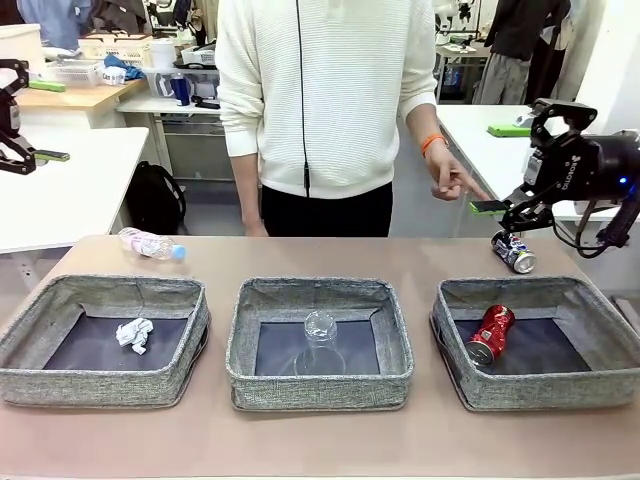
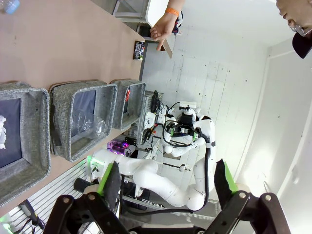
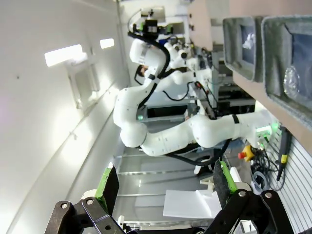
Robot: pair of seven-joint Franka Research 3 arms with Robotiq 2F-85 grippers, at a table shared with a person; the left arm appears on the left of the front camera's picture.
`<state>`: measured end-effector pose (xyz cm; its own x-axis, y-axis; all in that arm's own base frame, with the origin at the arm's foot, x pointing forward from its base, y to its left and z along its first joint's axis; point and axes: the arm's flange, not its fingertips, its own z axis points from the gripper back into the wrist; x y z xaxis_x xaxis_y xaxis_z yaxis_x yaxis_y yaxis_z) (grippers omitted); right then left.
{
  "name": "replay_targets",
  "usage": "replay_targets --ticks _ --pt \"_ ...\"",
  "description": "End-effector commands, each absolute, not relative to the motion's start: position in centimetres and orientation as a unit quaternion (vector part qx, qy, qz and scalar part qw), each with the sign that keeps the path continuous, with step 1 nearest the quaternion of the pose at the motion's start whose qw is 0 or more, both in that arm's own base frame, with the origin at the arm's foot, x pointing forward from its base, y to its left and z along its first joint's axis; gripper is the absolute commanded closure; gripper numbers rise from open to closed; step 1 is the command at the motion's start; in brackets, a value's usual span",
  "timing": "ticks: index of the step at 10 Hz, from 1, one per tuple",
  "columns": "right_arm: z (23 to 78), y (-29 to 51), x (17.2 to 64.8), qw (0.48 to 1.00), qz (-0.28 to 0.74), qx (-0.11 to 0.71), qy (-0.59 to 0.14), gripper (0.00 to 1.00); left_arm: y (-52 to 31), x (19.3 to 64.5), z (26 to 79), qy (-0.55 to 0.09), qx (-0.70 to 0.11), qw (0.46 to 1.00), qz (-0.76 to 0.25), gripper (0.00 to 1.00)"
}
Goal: Sort the waste into the appropriate baskets.
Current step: Pick up the waste item pointed out by the person.
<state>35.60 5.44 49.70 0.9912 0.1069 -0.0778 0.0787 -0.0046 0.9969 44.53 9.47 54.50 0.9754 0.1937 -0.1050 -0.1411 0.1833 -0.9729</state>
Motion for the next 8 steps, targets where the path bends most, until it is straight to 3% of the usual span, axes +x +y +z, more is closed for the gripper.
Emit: replay_targets --ticks 1,7,8 --pt "49.9 5.46 35.83 0.695 0.016 0.716 0.06 0.0 9.45 44.41 54.78 -0.022 -0.635 0.765 0.105 0.0" --pt "49.71 5.43 35.6 0.702 0.01 0.709 0.066 0.0 9.45 44.41 54.78 -0.022 -0.635 0.765 0.105 0.0" --pt "49.19 6.34 36.33 0.87 -0.074 0.465 -0.145 0.0 9.45 44.41 54.78 -0.022 -0.635 0.765 0.105 0.0"
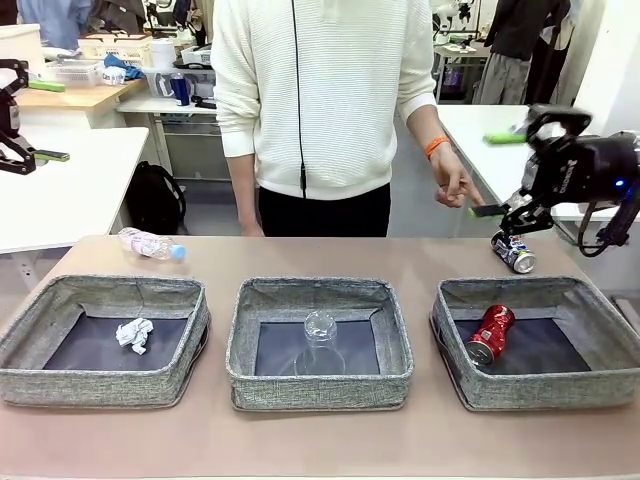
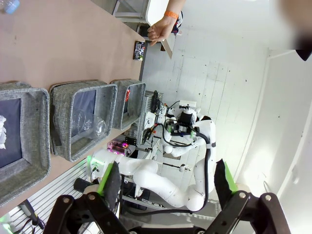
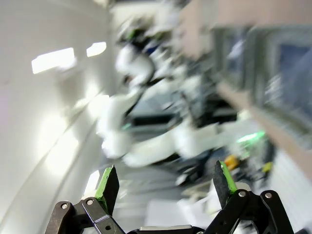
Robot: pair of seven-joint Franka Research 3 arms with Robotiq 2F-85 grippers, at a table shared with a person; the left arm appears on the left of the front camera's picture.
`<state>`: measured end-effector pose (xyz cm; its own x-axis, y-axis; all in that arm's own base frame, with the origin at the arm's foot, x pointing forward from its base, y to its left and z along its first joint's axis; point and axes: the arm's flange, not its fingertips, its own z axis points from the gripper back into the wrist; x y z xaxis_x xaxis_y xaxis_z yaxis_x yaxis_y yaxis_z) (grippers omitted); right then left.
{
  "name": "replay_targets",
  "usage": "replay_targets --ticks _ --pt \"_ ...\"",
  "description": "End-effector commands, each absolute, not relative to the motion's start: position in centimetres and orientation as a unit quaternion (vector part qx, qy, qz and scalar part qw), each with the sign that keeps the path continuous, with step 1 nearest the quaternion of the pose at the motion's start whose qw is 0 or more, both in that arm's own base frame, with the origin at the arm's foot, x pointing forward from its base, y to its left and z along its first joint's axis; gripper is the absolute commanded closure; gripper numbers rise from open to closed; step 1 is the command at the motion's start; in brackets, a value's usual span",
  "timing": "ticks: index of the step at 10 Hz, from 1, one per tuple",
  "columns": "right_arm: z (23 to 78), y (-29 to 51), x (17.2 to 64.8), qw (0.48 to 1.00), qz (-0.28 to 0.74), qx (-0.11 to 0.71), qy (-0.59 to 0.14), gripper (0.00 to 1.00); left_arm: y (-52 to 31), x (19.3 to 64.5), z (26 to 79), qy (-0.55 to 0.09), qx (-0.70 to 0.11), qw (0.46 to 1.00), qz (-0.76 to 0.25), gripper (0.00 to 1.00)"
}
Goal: Sort the waste into the appropriate baskets.
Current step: Pick up the waste item pointed out by the person.
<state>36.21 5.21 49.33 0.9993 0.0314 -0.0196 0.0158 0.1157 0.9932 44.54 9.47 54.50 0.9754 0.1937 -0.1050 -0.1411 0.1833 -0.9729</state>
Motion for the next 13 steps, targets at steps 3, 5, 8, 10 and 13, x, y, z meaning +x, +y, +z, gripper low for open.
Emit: replay_targets --ticks 3,5,8,10,13 --pt "49.4 5.7 36.5 0.923 -0.038 -0.065 -0.378 0.0 9.5 44.4 54.8 -0.022 -0.635 0.765 0.105 0.0" --pt "51.0 2.9 35.9 0.816 -0.111 -0.276 -0.495 0.0 9.5 44.4 54.8 -0.022 -0.635 0.765 0.105 0.0" --pt "52.3 -0.1 34.4 0.665 -0.254 -0.49 -0.502 0.0 9.5 44.4 54.8 -0.022 -0.635 0.765 0.105 0.0" --pt "52.8 -2.7 33.7 0.63 -0.393 -0.515 -0.428 0.0 9.5 44.4 54.8 -0.022 -0.635 0.765 0.105 0.0" --pt "56.6 -3.8 35.4 0.889 -0.01 0.045 -0.456 0.0 9.5 44.4 54.8 -0.022 -0.635 0.765 0.105 0.0"
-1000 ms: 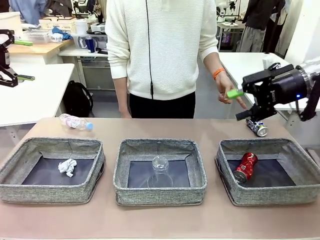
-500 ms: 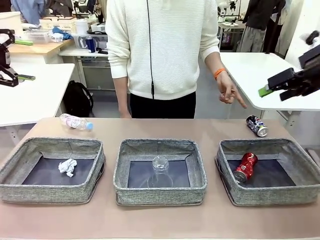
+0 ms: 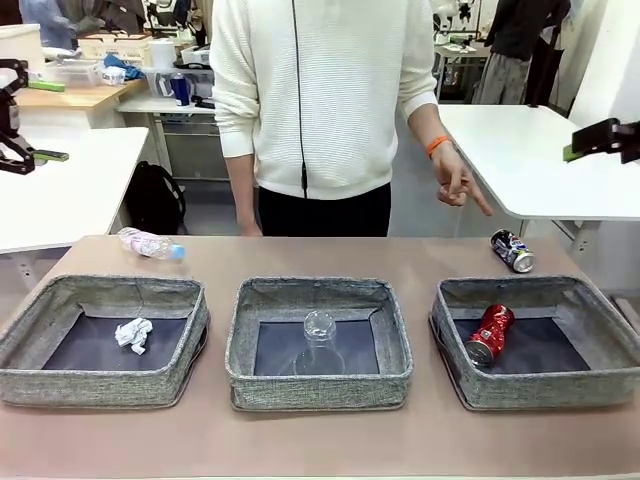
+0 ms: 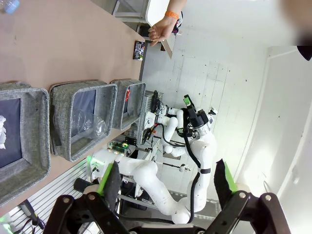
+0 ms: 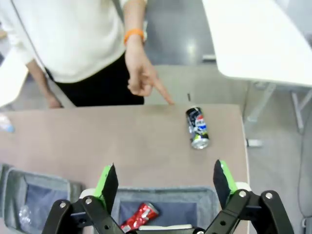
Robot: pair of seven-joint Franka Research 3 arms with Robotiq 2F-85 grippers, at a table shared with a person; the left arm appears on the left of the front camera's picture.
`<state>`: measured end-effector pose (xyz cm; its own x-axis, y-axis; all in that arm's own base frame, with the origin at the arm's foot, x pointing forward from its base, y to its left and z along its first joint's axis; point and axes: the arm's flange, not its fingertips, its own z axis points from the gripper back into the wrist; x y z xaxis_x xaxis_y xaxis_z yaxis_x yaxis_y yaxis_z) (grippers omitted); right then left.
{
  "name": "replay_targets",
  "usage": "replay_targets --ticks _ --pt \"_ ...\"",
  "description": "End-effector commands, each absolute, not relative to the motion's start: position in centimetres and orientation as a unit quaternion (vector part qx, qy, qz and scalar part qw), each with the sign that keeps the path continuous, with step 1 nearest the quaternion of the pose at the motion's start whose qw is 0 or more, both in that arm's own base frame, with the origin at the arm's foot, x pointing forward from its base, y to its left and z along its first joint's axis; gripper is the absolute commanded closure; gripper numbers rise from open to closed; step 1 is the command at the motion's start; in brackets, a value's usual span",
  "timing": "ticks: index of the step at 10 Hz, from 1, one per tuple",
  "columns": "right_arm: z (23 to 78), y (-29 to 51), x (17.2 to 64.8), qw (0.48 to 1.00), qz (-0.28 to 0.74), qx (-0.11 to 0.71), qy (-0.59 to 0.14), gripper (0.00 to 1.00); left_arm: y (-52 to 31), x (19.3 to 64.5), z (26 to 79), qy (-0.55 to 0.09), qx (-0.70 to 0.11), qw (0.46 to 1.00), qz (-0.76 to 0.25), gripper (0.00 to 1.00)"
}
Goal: Sort the waste into the appropriate baskets.
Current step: Pick up the waste item pointed out by the person.
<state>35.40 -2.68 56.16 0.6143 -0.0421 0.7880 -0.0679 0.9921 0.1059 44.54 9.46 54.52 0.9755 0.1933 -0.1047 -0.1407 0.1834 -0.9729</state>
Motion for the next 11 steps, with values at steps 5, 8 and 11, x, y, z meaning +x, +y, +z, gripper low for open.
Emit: replay_targets --ticks 5,8,11 --pt "53.7 -5.2 48.2 0.978 -0.003 0.008 -0.209 0.0 9.5 44.4 54.8 -0.022 -0.635 0.765 0.105 0.0" --pt "49.8 -7.2 54.5 0.991 0.033 0.047 -0.121 0.0 9.5 44.4 54.8 -0.022 -0.635 0.765 0.105 0.0" --pt "44.8 -7.8 58.1 0.991 0.079 0.049 -0.094 0.0 9.5 44.4 54.8 -0.022 -0.635 0.765 0.105 0.0"
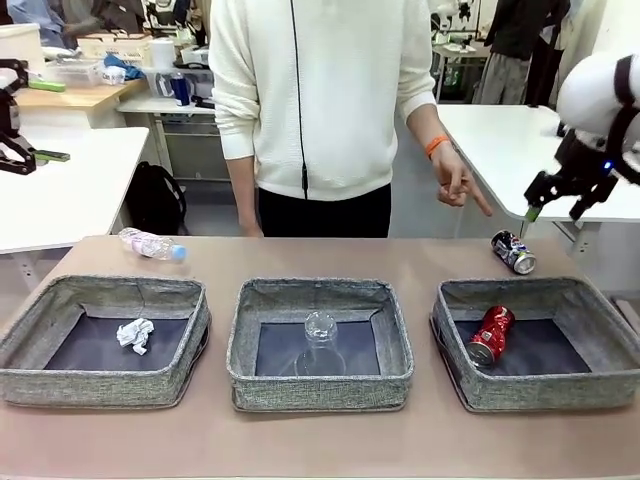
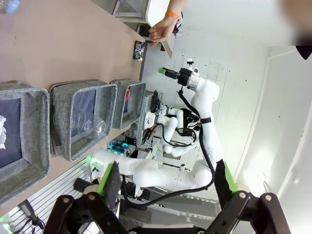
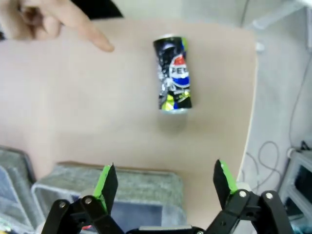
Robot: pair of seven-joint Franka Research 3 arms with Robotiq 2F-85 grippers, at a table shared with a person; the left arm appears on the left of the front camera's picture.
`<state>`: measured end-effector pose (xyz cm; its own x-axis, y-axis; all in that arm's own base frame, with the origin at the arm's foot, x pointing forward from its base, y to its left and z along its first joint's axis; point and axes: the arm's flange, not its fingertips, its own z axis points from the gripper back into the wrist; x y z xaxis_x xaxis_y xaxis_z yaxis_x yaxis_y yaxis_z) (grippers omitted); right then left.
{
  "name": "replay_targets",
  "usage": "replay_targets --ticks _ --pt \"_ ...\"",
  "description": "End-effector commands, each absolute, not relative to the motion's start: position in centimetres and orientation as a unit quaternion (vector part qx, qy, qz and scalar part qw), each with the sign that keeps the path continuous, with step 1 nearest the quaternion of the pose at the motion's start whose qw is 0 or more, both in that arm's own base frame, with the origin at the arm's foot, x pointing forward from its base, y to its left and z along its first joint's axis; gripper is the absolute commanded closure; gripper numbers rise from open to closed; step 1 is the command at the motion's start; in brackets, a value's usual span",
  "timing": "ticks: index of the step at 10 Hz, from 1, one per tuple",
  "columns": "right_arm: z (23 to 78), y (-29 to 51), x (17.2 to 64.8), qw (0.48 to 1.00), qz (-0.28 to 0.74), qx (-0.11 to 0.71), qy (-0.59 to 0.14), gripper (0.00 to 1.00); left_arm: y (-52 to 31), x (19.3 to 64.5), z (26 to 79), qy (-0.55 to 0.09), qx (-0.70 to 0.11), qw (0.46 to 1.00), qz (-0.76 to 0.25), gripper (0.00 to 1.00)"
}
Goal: Sort the waste into the appropriate baskets.
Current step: Pick up the waste item pointed out by the person.
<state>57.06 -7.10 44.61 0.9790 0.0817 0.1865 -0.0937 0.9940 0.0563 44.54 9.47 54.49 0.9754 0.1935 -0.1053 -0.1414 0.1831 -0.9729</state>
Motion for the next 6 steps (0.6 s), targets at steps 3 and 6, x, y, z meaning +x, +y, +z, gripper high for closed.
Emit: replay_targets --ticks 3,6 --pt "41.0 -9.2 59.9 0.991 0.078 0.05 -0.1 0.0 9.5 44.4 54.8 -0.022 -0.635 0.765 0.105 0.0" --pt "36.8 -9.0 61.8 0.991 0.094 0.045 -0.086 0.0 9.5 44.4 54.8 -0.022 -0.635 0.765 0.105 0.0"
